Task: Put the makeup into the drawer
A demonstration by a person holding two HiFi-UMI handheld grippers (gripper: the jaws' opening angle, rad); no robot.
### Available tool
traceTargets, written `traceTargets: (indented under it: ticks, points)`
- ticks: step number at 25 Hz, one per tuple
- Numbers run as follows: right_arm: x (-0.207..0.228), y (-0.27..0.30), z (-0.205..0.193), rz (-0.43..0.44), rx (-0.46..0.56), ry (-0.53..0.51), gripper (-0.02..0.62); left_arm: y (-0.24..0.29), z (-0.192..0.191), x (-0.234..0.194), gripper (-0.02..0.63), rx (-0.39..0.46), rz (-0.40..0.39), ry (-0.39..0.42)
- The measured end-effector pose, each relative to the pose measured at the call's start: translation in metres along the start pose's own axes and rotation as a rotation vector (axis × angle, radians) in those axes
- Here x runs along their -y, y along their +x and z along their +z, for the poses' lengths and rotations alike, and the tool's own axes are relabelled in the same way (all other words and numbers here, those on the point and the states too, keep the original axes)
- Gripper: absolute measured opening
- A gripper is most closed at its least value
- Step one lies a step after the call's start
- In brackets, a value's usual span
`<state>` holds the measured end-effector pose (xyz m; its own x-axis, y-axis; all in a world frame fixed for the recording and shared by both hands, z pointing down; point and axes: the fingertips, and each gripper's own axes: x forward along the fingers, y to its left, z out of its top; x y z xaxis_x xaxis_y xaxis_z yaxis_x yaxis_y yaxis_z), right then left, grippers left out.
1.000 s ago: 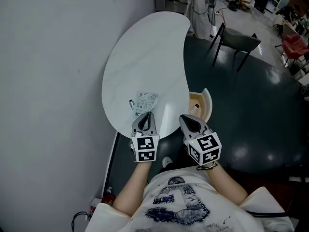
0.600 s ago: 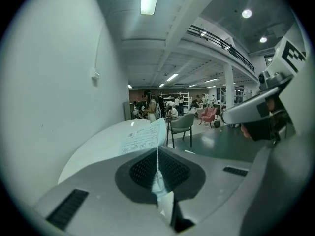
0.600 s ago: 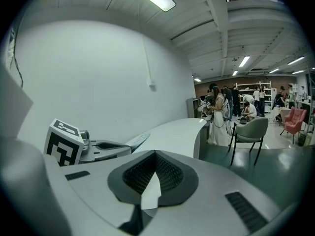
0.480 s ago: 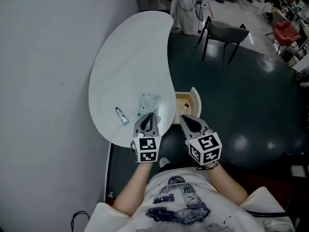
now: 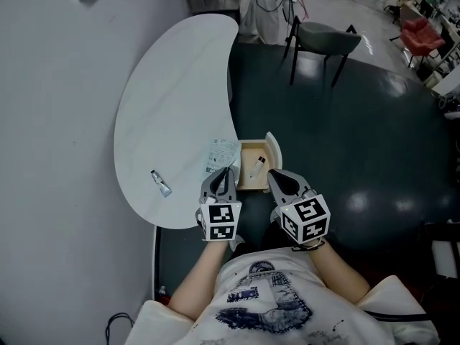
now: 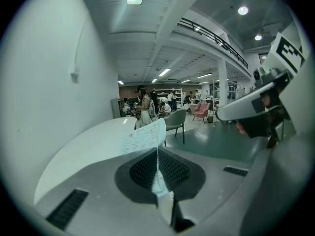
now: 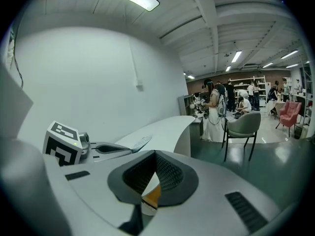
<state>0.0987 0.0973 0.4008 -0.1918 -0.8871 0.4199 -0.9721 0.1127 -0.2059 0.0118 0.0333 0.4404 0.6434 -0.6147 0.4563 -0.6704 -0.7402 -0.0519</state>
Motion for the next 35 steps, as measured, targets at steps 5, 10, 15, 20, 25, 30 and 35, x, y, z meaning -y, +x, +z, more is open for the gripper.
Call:
traceTargets:
  ticks: [5, 10, 15, 20, 25, 30, 35]
  points:
    - [0.035, 0.000, 0.001, 0.015, -0.015, 0.003, 0.020, 0.025, 0.005, 0.019, 0.049, -0.013, 0.012, -0.005]
    - [0.068, 0.000, -0.001, 0.034, -0.029, -0.006, 0.020, 0.049, 0.005, 0.040, 0.049, -0.031, 0.028, -0.018]
    - [0.096, 0.008, -0.004, 0.066, -0.054, -0.013, 0.020, 0.075, 0.001, 0.057, 0.049, -0.052, 0.042, -0.040]
    - [0.120, 0.015, -0.013, 0.092, -0.078, -0.013, 0.020, 0.097, -0.007, 0.073, 0.049, -0.069, 0.052, -0.065]
    - [0.137, 0.020, -0.029, 0.109, -0.107, 0.001, 0.020, 0.116, -0.016, 0.089, 0.049, -0.092, 0.045, -0.071]
    - [0.147, 0.024, -0.046, 0.116, -0.139, 0.026, 0.020, 0.133, -0.035, 0.101, 0.049, -0.127, 0.017, -0.084]
    - [0.161, 0.026, -0.065, 0.113, -0.164, 0.048, 0.020, 0.152, -0.053, 0.110, 0.049, -0.156, 0.004, -0.083]
